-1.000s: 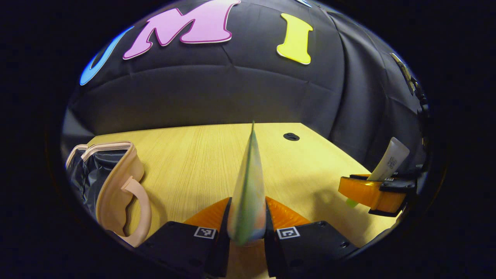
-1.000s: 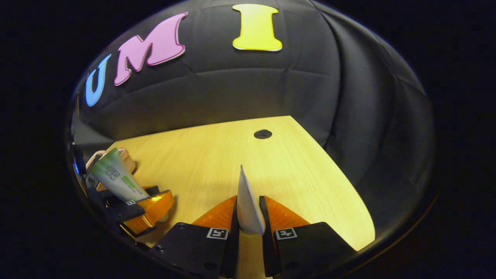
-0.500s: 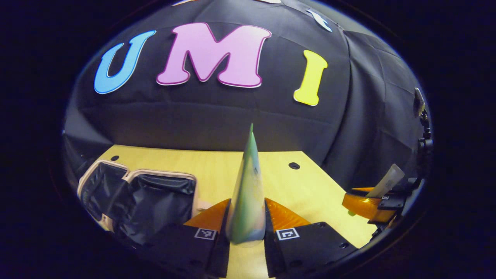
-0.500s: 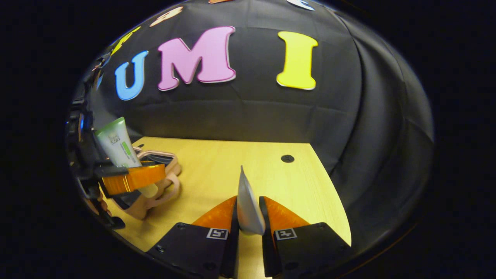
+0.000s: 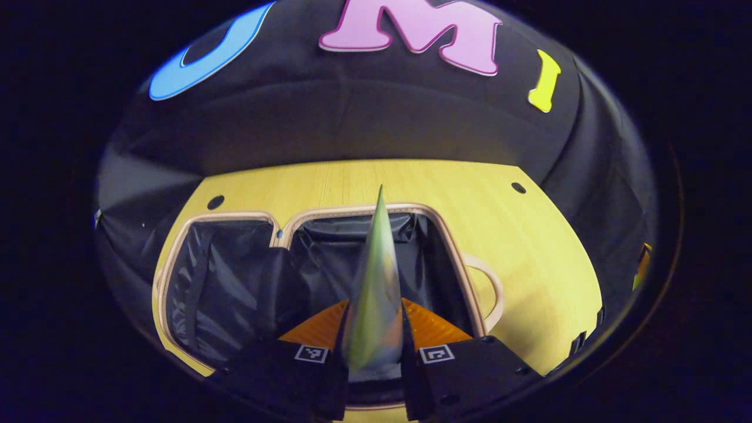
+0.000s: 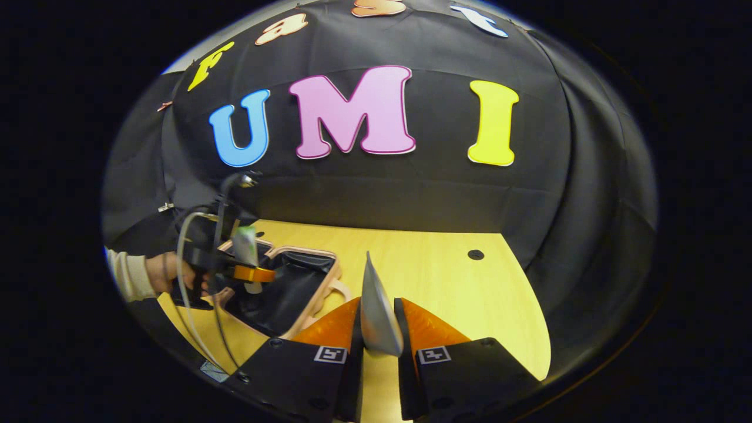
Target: First open the suitcase, pack the skin care products into it, and then close the suitcase.
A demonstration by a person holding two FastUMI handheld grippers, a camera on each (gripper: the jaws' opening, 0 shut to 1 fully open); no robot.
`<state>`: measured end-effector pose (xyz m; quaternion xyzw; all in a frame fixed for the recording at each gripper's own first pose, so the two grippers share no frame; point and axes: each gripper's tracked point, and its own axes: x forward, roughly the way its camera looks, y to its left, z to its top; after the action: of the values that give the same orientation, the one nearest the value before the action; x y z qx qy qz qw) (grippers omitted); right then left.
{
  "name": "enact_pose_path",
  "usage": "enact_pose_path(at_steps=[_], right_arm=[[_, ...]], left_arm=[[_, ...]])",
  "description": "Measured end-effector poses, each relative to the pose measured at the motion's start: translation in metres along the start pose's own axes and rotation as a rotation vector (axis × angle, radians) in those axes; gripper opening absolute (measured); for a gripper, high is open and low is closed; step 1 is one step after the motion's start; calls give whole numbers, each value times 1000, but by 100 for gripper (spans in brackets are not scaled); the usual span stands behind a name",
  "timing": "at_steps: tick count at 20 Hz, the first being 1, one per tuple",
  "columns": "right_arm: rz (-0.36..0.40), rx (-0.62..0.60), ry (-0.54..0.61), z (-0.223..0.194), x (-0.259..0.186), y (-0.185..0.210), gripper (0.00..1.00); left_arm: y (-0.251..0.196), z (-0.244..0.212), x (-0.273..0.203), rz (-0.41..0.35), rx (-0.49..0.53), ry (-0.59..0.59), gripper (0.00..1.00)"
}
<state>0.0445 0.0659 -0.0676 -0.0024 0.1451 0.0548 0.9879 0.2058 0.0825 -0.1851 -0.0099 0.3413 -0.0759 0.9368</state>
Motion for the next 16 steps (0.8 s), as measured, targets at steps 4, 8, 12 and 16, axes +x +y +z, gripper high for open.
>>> enact_pose_path(at_steps=[4, 8, 12, 16], right_arm=[[40, -12, 4, -5, -11, 42, 28], [66, -18, 10, -4, -7, 67, 28], [62, 9, 29, -1, -1, 74, 29], [63, 9, 45, 6, 15, 80, 29]], left_arm=[[15, -37, 32, -30, 29, 231, 42], [26, -57, 47, 3, 8, 342, 42], [34, -48, 46, 43, -3, 296, 48], [39, 0, 6, 79, 34, 57, 96]])
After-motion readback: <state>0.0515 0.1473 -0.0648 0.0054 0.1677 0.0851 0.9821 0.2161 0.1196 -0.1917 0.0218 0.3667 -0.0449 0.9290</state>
